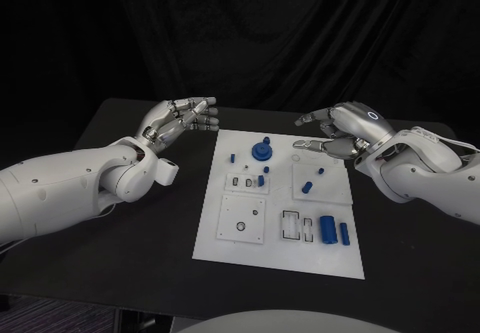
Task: Assemble the parts on the task board
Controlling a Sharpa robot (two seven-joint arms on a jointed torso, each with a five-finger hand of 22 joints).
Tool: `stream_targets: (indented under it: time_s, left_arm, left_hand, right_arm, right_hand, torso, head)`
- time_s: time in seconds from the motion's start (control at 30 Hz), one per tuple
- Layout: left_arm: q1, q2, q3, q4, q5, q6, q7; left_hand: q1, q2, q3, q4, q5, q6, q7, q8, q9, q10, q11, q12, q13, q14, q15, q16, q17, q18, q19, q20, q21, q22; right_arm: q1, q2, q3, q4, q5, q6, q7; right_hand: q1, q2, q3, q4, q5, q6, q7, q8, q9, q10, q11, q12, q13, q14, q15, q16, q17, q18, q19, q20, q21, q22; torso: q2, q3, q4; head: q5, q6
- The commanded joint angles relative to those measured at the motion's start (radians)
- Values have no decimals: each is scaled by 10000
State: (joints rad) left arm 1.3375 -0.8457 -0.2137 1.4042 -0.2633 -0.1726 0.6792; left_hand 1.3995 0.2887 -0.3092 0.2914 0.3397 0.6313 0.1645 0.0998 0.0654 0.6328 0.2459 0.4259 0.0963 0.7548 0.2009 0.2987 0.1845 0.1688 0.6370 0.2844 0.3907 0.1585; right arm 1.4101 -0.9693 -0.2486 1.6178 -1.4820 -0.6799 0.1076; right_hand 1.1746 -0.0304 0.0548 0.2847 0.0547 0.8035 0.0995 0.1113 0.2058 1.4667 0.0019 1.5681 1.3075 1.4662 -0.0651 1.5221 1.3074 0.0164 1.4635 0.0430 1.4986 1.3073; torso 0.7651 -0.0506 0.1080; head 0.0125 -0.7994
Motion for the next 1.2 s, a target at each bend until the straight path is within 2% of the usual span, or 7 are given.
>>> stream_targets:
  time_s: [0.03,0.23,0.4,0.57,0.67,1.0,1.2]
  left_arm:
    - [118,218,15,-256,-1714,245,169]
    - [305,572,16,-511,-4112,427,-1294]
    - [471,734,17,-182,-6407,245,-2490]
    - [720,1048,17,157,-7677,468,-3860]
    - [810,1257,18,311,-7985,957,-4777]
    - [885,2086,19,403,-8250,2240,-8283]
    - [891,2356,20,439,-8276,2665,-9841]
  left_hand:
    - [-504,40,-96,33,-497,1154,214,285,109,1139,-304,647,199,706,-310,912,209,88,775,-84,388,130]
    - [707,-72,1574,-196,666,2026,202,436,81,2348,-1178,2075,1164,2076,-1208,4671,1982,129,2777,-904,1678,790]
    - [2168,-1098,3163,42,-19,2773,-87,581,55,2624,-1628,4272,3283,2486,-1684,8393,4803,56,3478,-1437,3712,2206]
    - [1096,-1101,3483,86,-868,3472,-465,852,269,7992,-1942,10790,13047,7253,-1909,12422,12522,-314,4955,-1781,7423,6205]
    - [199,-1083,3395,4,-1177,3660,-418,1003,414,9380,-1911,11449,14745,8160,-1933,12721,13863,-608,5586,-1750,8895,8378]
    - [-1670,-1212,2593,-12,-1479,3647,-562,1398,1092,9380,-2057,11449,14745,8160,-2097,12721,13863,-1002,7149,-1807,10625,11204]
    - [-1987,-1421,2293,-41,-1711,3086,-861,3432,3633,9380,-2344,11449,14745,8160,-2360,12721,13863,-1057,7437,-2066,10728,11547]
  right_arm:
    - [-45,31,6,-107,126,-288,116]
    - [-83,40,5,-183,129,-174,-91]
    - [-89,-33,5,-166,130,-115,-241]
    - [-90,-138,5,-135,131,28,-385]
    - [-90,-148,5,-124,131,58,-463]
    - [-87,-192,5,-71,132,122,-583]
    - [-84,-238,4,-40,132,193,-674]
  right_hand:
    - [83,160,72,11,75,115,24,36,-25,1041,25,27,2633,912,35,49,2027,28,750,38,38,2360]
    - [295,351,77,0,280,361,79,90,-50,1041,75,27,2633,901,77,22,1986,45,722,79,-23,2343]
    - [866,397,115,-160,657,638,118,124,-97,1041,124,27,2633,885,120,-22,1922,59,697,123,-80,2329]
    - [964,452,102,-125,722,811,128,167,-103,1041,155,27,2633,875,141,-49,1884,65,686,142,-106,2322]
    - [1058,441,85,-140,728,946,126,205,-102,1041,178,27,2633,867,160,-72,1851,72,674,158,-134,2313]
    - [1421,391,48,-229,829,1359,97,298,-103,1041,220,27,2633,854,197,-112,1796,83,655,196,-184,2300]
    - [1498,399,52,-244,862,1416,94,298,-110,1041,222,27,2633,851,201,-120,1784,84,656,202,-185,2300]
  torso:
    - [-207,103,28]
    - [-497,274,25]
    - [-730,413,-60]
    - [-897,508,-138]
    - [-1009,583,-217]
    - [-1222,747,-488]
    - [-1243,871,-601]
  head:
    - [-78,-84]
    - [-174,-281]
    - [-167,-564]
    - [-131,-733]
    - [-91,-733]
    - [56,-733]
    - [-18,-733]
